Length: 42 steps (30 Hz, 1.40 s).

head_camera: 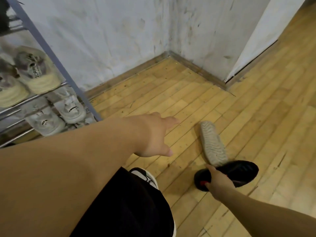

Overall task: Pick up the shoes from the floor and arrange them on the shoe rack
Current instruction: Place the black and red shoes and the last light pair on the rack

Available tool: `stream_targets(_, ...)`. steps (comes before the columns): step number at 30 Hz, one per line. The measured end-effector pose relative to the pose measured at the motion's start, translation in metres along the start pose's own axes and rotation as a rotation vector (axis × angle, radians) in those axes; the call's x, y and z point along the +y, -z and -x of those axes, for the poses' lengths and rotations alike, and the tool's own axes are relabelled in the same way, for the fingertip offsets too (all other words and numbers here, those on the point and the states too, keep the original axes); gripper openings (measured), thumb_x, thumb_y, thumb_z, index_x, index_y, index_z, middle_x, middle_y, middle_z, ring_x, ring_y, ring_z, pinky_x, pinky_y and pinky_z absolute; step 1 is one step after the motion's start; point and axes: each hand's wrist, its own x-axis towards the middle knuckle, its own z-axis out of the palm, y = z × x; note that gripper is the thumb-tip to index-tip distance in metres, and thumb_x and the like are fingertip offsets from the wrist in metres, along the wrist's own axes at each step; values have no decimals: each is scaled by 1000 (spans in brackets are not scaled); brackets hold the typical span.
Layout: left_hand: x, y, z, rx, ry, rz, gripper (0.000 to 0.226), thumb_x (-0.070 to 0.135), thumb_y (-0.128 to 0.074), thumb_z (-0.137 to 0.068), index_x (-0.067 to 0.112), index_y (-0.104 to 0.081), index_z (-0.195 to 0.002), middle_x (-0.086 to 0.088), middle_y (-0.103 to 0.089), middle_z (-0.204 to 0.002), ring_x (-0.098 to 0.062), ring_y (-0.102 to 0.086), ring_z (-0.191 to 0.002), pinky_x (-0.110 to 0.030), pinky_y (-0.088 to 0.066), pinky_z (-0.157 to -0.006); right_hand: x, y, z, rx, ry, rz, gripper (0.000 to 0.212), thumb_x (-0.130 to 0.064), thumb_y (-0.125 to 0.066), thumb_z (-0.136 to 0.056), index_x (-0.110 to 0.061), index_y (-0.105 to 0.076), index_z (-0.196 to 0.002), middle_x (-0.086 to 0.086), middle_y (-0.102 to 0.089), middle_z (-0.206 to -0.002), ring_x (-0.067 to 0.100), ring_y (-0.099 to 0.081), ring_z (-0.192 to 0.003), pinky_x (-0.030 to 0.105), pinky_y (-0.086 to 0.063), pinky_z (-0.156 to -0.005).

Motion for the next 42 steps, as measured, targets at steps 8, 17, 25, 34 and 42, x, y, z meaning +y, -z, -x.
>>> stream_targets(8, 8, 5, -6, 10, -15, 84, 110, 58, -76, -83, 52, 5, -158, 8, -19, -165, -23, -38, -145, -46, -45, -111, -22, 53, 25, 134, 84, -455, 72, -24, -74, -93, -30, -38, -154, -16, -68, -99, 4, -68, -85, 18, -54, -62)
stream_targets(17, 14, 5, -1, 82, -124, 19, 133, 46, -90, -71, 53, 11, -156, 15, 8, -169, -22, -28, -152, -42, -40, -115, -89, 158, 103, -15, 419, -1124, 69, -8, -78, -85, -29, -47, -143, 11, -79, -91, 23, -76, -87, 38, -57, -81)
stream_targets(25, 1, -4, -5, 312, -139, 204, 94, 35, -93, -70, 42, -27, -136, 8, -50, -127, -15, -58, -101, -19, -41, -68, -111, 167, 96, -29, 502, -1416, 42, -22, -73, -86, -24, -62, -127, 7, -74, -83, 18, -71, -74, 30, -59, -71)
stream_targets(34, -8, -1, -3, 220, -18, 71, 104, 42, -94, -65, 43, -29, -147, 10, -40, -124, -18, -55, -108, -32, -54, -84, -11, 68, -38, 53, -204, -601, 84, -44, -73, -90, -14, -30, -156, 15, -44, -150, 35, -52, -125, 42, -51, -94)
stream_targets(42, -17, 0, -8, 239, 13, 153, 103, 49, -94, -63, 41, -32, -145, 9, -45, -123, -18, -53, -110, -41, -54, -94, 3, 34, -68, 126, -257, -202, 119, -50, -82, -78, -18, -4, -162, 21, -28, -159, 43, -34, -144, 53, -34, -118)
